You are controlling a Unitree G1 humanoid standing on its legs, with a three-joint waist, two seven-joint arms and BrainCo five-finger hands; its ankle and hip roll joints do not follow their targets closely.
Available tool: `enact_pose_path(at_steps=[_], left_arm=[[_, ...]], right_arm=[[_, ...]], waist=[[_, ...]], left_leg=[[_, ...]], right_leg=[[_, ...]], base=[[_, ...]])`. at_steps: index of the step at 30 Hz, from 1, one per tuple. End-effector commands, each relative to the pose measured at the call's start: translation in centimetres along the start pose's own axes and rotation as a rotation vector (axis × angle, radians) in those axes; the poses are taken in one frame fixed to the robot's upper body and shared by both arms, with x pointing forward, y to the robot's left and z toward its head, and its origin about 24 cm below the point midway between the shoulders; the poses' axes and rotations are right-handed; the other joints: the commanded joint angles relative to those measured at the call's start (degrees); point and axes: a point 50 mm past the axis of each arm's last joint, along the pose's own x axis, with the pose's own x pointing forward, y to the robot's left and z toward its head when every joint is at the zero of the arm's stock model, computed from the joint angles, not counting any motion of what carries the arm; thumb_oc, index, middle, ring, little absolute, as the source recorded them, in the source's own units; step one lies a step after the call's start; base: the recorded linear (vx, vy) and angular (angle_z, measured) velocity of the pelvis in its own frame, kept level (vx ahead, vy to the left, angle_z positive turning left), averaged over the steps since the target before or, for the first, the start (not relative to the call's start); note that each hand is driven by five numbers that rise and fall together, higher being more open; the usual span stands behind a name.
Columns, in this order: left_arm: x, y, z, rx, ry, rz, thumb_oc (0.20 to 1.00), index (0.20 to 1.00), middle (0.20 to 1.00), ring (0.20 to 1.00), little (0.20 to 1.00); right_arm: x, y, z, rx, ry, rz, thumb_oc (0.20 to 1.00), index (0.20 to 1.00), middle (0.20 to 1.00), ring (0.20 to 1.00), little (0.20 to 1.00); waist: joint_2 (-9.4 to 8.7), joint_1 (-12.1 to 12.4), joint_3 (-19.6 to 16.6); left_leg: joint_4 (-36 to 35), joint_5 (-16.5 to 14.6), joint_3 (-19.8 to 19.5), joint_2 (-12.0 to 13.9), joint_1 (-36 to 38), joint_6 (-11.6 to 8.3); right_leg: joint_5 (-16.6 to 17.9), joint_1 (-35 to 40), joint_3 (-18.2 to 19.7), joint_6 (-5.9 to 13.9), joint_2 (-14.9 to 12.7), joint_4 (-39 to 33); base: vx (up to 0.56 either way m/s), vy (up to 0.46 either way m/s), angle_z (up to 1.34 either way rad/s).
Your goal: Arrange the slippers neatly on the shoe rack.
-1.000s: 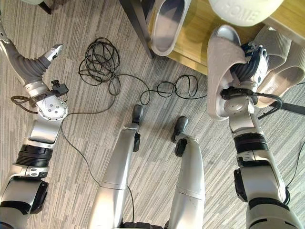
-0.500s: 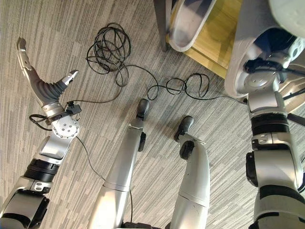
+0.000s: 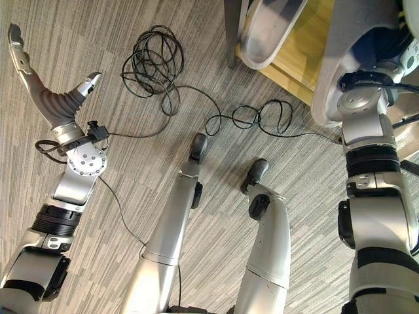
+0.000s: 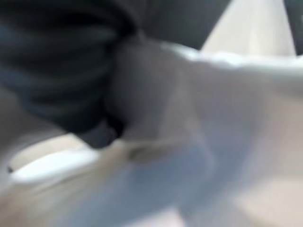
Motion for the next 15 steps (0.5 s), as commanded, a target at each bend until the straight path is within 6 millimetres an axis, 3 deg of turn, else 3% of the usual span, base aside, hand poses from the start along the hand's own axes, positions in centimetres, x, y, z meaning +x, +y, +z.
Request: enact_pose_path(at_steps=[1, 4, 5, 7, 15], left_arm=[[-3.1, 0.6, -2.1, 0.057, 0.062, -0.011, 1.000, 1.000, 1.000, 1.000, 1.000], [-3.4, 0.4, -2.3, 0.068, 0.067, -0.023, 1.000, 1.000, 1.000, 1.000, 1.000], [-3.5, 0.4, -2.4, 0.063, 0.077, -0.024, 1.000, 1.000, 1.000, 1.000, 1.000], [-3.5, 0.3, -2.5, 0.062, 0.079, -0.028, 1.000, 1.000, 1.000, 1.000, 1.000], [-3.2, 0.7, -2.7, 0.083, 0.081, -0.030, 1.000, 1.000, 1.000, 1.000, 1.000]], right_arm=[[-1.9, -0.4, -4.1, -0.164, 0.027, -0.007, 0.200, 0.200, 0.200, 0.200, 0.200], [-1.8, -0.4, -4.1, -0.155, 0.031, -0.015, 0.200, 0.200, 0.200, 0.200, 0.200], [-1.8, -0.3, -3.9, -0.145, 0.029, -0.011, 0.235, 0.235, 0.235, 0.235, 0.235], [-1.9, -0.2, -3.9, -0.141, 0.031, -0.010, 1.000, 1.000, 1.000, 1.000, 1.000], [-2.3, 0.5, -2.9, -0.073, 0.026, -0.006, 1.000, 1.000, 1.000, 1.000, 1.000]], waist=[[1.24, 0.2, -11.1], [1.32, 0.3, -11.2], [1.32, 0.4, -11.3], [1.35, 0.4, -11.4], [1.47, 0.5, -11.3]], left_leg=[[-1.7, -6.0, -1.5, 0.4, -1.1, 1.74], [-1.7, -5.9, -1.6, 0.4, -1.5, 1.77], [-1.5, -5.9, -1.6, 0.3, -1.8, 1.76], [-1.4, -5.9, -1.6, 0.2, -1.9, 1.79], [-1.4, -5.9, -1.6, 0.3, -2.3, 1.88]], right_leg=[[-1.9, -0.9, 3.9, 5.27, -0.4, -0.3], [-2.0, -1.5, 4.1, 5.25, -0.5, 0.1], [-2.0, -1.7, 4.1, 5.22, -0.5, 0.2], [-2.0, -1.8, 4.1, 5.20, -0.5, 0.3], [-1.9, -2.1, 4.4, 5.25, -0.3, 0.0]], base=[[0.01, -0.005, 0.05], [0.01, -0.001, 0.02], [0.00, 0.000, 0.00], [0.00, 0.000, 0.00], [0.00, 0.000, 0.00]])
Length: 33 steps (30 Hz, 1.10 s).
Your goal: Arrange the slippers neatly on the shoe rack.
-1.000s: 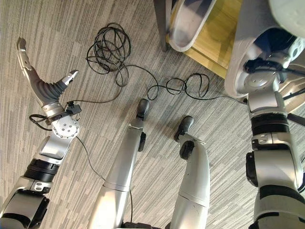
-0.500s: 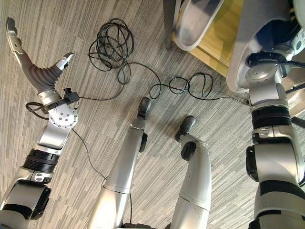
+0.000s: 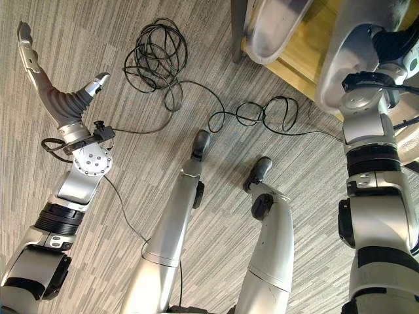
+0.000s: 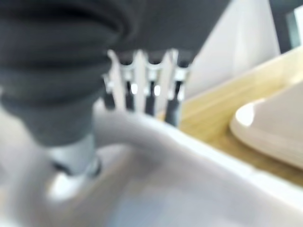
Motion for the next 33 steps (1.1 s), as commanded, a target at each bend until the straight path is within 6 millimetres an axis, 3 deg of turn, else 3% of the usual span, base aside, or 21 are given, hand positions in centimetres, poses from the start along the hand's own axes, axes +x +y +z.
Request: enact_pose_path(at_steps=[1, 14, 21, 33], left_arm=[[-2.6, 1.4, -2.5, 0.080, 0.070, -0.014, 1.000, 1.000, 1.000, 1.000, 1.000], [-1.6, 2.1, -1.7, 0.088, 0.018, -0.033, 1.000, 1.000, 1.000, 1.000, 1.000], [-1.2, 2.7, -2.4, 0.107, 0.043, -0.031, 1.000, 1.000, 1.000, 1.000, 1.000], [-2.8, 2.8, -4.7, 0.153, 0.153, -0.057, 1.000, 1.000, 1.000, 1.000, 1.000]], right_arm=[[-2.6, 0.8, -2.8, -0.057, 0.008, 0.034, 1.000, 1.000, 1.000, 1.000, 1.000], [-4.9, 2.2, -4.3, 0.028, 0.096, 0.121, 1.000, 1.000, 1.000, 1.000, 1.000], [-6.1, 2.9, -4.3, 0.041, 0.098, 0.168, 1.000, 1.000, 1.000, 1.000, 1.000], [-8.8, 4.7, -4.8, 0.066, 0.180, 0.209, 1.000, 1.000, 1.000, 1.000, 1.000]], waist=[[1.52, 0.0, -11.3], [1.28, 0.0, -11.2], [1.17, -0.3, -11.1], [1.88, -0.7, -10.5]], left_leg=[[-0.8, -6.4, -1.8, 0.5, -1.5, 1.93], [-1.9, -6.1, -1.5, 0.4, -0.7, 1.87], [-3.7, -5.6, -1.5, 0.5, 0.5, 1.93], [-4.7, -5.5, -1.0, 0.7, 1.4, 2.05]], right_leg=[[-2.0, -0.7, 3.9, 5.27, 0.1, -0.4], [-1.6, 0.1, 3.5, 5.24, 0.6, -1.4], [-1.4, 1.1, 3.3, 5.32, 1.1, -2.4], [-0.7, 1.5, 4.1, 5.31, 1.2, -3.1]], base=[[0.00, 0.000, 0.00], [0.00, 0.000, 0.00], [0.00, 0.010, 0.00], [0.00, 0.019, -0.01]])
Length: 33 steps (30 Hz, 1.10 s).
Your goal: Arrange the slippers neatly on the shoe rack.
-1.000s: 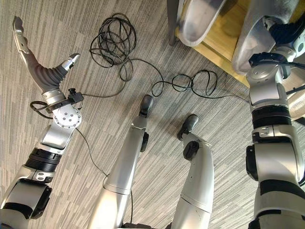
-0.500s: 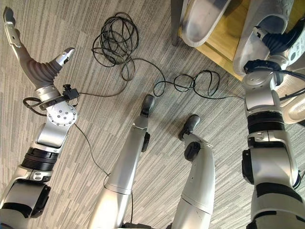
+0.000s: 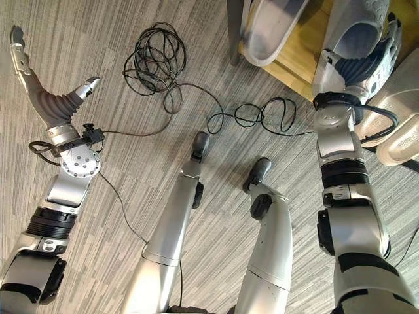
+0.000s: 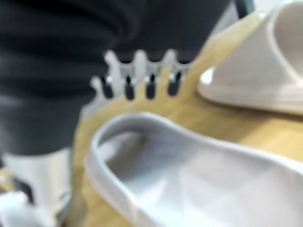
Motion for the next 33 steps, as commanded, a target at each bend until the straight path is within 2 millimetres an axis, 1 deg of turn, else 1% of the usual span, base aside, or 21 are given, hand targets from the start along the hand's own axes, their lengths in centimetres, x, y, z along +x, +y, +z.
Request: enact_pose_path(at_steps=[1, 5, 10, 16, 21, 26, 33], left_arm=[[-3.3, 0.6, -3.4, 0.083, 0.127, -0.035, 1.000, 1.000, 1.000, 1.000, 1.000], [-3.8, 0.3, -3.5, 0.095, 0.125, -0.050, 1.000, 1.000, 1.000, 1.000, 1.000], [-4.3, 0.1, -3.4, 0.101, 0.118, -0.065, 1.000, 1.000, 1.000, 1.000, 1.000], [-4.7, -0.2, -3.7, 0.112, 0.126, -0.082, 1.000, 1.000, 1.000, 1.000, 1.000], [-4.7, -0.1, -3.6, 0.114, 0.120, -0.089, 1.000, 1.000, 1.000, 1.000, 1.000], [-4.2, 0.1, -3.0, 0.100, 0.088, -0.080, 1.000, 1.000, 1.000, 1.000, 1.000], [-3.3, 0.9, -1.9, 0.078, 0.028, -0.064, 1.000, 1.000, 1.000, 1.000, 1.000]], right_arm=[[-3.8, 1.4, -4.2, -0.039, 0.099, 0.050, 1.000, 1.000, 1.000, 1.000, 1.000], [-4.5, 1.8, -4.5, -0.023, 0.117, 0.047, 1.000, 1.000, 1.000, 1.000, 1.000], [-5.7, 2.8, -4.6, 0.016, 0.144, 0.090, 1.000, 1.000, 1.000, 1.000, 1.000], [-5.9, 3.7, -3.2, 0.059, 0.108, 0.130, 1.000, 1.000, 1.000, 1.000, 1.000], [-5.9, 4.1, -3.0, 0.070, 0.109, 0.148, 1.000, 1.000, 1.000, 1.000, 1.000], [-5.7, 4.3, -2.7, 0.096, 0.117, 0.167, 1.000, 1.000, 1.000, 1.000, 1.000], [-5.7, 5.2, -2.8, 0.106, 0.135, 0.259, 1.000, 1.000, 1.000, 1.000, 1.000]], waist=[[1.91, -0.2, -10.1], [2.08, -0.2, -9.9], [2.28, -0.3, -9.4], [2.20, -0.3, -8.9], [2.21, 0.0, -8.9], [2.32, 0.2, -8.9], [2.49, 1.1, -8.9]], left_leg=[[-4.3, -5.6, -1.5, 0.5, 0.3, 1.92], [-4.2, -5.6, -1.3, 0.6, 0.6, 1.96], [-4.1, -5.6, -1.2, 0.7, 0.6, 1.97], [-4.1, -5.3, -1.3, 0.7, 0.4, 1.86], [-4.4, -5.1, -1.3, 0.7, 0.2, 1.76], [-4.5, -4.9, -1.3, 0.7, 0.1, 1.69], [-4.2, -4.9, -1.2, 0.6, -0.3, 1.64]], right_leg=[[-1.1, 0.5, 3.7, 5.07, 1.1, -2.1], [-1.2, 0.7, 3.9, 5.01, 1.2, -2.1], [-1.1, 0.7, 3.8, 4.87, 1.4, -2.1], [-0.9, 0.6, 3.8, 4.81, 1.5, -2.1], [-0.9, 0.5, 3.8, 4.78, 1.6, -2.2], [-1.0, 0.5, 3.7, 4.77, 1.6, -2.3], [-1.1, 0.3, 3.6, 4.69, 1.7, -2.1]], base=[[0.00, 0.000, 0.00], [0.00, 0.000, 0.00], [0.00, -0.001, -0.01], [0.00, -0.001, -0.01], [0.00, 0.000, 0.00], [0.00, 0.000, 0.00], [0.00, 0.000, 0.00]])
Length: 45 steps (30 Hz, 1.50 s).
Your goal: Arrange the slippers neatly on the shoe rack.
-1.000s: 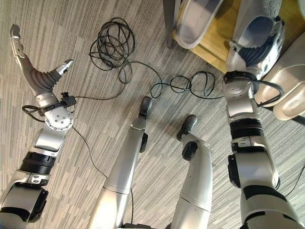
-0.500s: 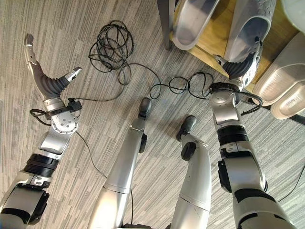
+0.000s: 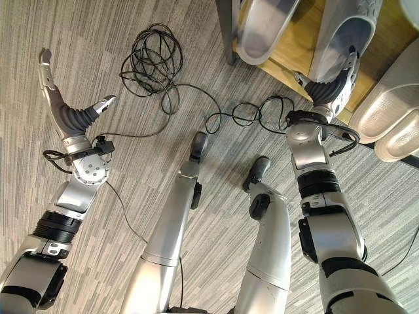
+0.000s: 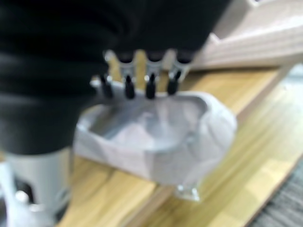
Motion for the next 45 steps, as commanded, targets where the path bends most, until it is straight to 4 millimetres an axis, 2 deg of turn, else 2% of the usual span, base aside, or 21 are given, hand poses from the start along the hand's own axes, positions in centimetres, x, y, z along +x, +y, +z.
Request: enact_pose_path(at_steps=[1, 11, 19, 28, 38, 45], left_arm=[[-1.8, 1.7, -1.6, 0.057, 0.024, 0.011, 1.000, 1.000, 1.000, 1.000, 1.000], [-1.4, 2.6, -0.5, 0.044, -0.043, 0.011, 1.000, 1.000, 1.000, 1.000, 1.000], [-0.8, 2.6, 0.4, 0.035, -0.084, -0.006, 1.000, 1.000, 1.000, 1.000, 1.000], [-0.4, 2.4, 1.5, 0.014, -0.128, -0.022, 1.000, 1.000, 1.000, 1.000, 1.000], [-0.9, 2.4, 0.7, 0.023, -0.096, -0.044, 1.000, 1.000, 1.000, 1.000, 1.000], [-0.8, 2.1, 0.5, 0.033, -0.094, -0.066, 1.000, 1.000, 1.000, 1.000, 1.000]], right_arm=[[-2.1, 2.1, -2.2, -0.007, 0.049, 0.175, 1.000, 1.000, 1.000, 1.000, 1.000], [-2.1, 3.2, -2.0, 0.033, 0.063, 0.282, 1.000, 1.000, 1.000, 1.000, 1.000], [-3.0, 4.5, -2.4, 0.069, 0.108, 0.374, 1.000, 1.000, 1.000, 1.000, 1.000], [-4.0, 5.8, -3.0, 0.031, 0.131, 0.473, 1.000, 1.000, 1.000, 1.000, 1.000], [-4.8, 6.9, -2.7, 0.030, 0.124, 0.524, 1.000, 1.000, 1.000, 1.000, 1.000], [-6.3, 8.2, -2.8, 0.022, 0.123, 0.607, 1.000, 1.000, 1.000, 1.000, 1.000]], waist=[[2.21, 0.8, -8.3], [2.31, 1.7, -8.8], [2.33, 2.0, -8.8], [2.44, 2.5, -8.7], [2.74, 2.9, -8.6], [2.98, 2.9, -8.8]], left_leg=[[-3.7, -5.2, -1.3, -0.1, 0.3, 1.76], [-2.4, -5.5, -1.2, -0.1, -0.6, 1.57], [-1.4, -5.8, -1.1, 0.1, -0.8, 1.50], [-1.2, -5.7, -1.2, 0.1, -1.0, 1.33], [-1.3, -5.8, -1.0, 0.1, -0.7, 1.30], [-0.8, -6.0, -0.9, 0.3, -0.6, 1.19]], right_leg=[[-1.4, 1.2, 3.4, 4.79, 0.9, -1.8], [-1.7, 0.6, 3.4, 4.70, 0.8, -1.2], [-2.0, 0.4, 3.6, 4.43, 0.9, -0.5], [-2.0, 0.4, 3.5, 4.42, 0.8, -0.6], [-2.0, 0.8, 3.4, 4.45, 0.9, -0.8], [-2.2, 1.1, 3.5, 4.29, 0.9, -0.7]], base=[[0.00, 0.000, 0.00], [0.00, 0.000, 0.00], [0.00, 0.000, 0.00], [0.00, 0.000, 0.00], [0.00, 0.000, 0.00], [0.00, 0.000, 0.00]])
